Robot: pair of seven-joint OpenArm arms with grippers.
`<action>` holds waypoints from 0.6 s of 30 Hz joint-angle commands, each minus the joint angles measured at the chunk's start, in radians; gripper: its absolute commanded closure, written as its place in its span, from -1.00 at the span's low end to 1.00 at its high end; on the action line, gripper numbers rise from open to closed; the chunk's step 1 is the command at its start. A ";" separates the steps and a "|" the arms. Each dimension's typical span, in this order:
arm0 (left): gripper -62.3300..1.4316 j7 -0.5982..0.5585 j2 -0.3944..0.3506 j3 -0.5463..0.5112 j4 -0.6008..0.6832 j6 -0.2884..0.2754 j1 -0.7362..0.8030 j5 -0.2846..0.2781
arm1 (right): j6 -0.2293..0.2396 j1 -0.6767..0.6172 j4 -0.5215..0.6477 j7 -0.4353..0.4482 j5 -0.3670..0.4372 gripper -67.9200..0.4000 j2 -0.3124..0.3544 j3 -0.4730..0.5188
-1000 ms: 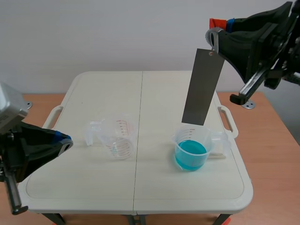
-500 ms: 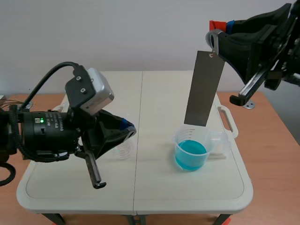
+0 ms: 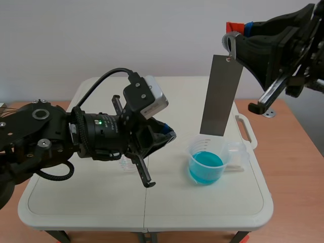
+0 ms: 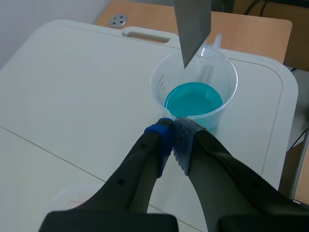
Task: Hold the metal plate by the orange handle, dip it into the blue solution, take it out and point at it, then put the plate back in the beaker on the left.
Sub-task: 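Raise the plate and point at it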
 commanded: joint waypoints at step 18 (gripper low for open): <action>0.91 0.003 0.040 0.026 -0.043 0.010 -0.048 0.013 | -0.006 0.006 0.015 0.014 0.018 0.95 0.011 0.012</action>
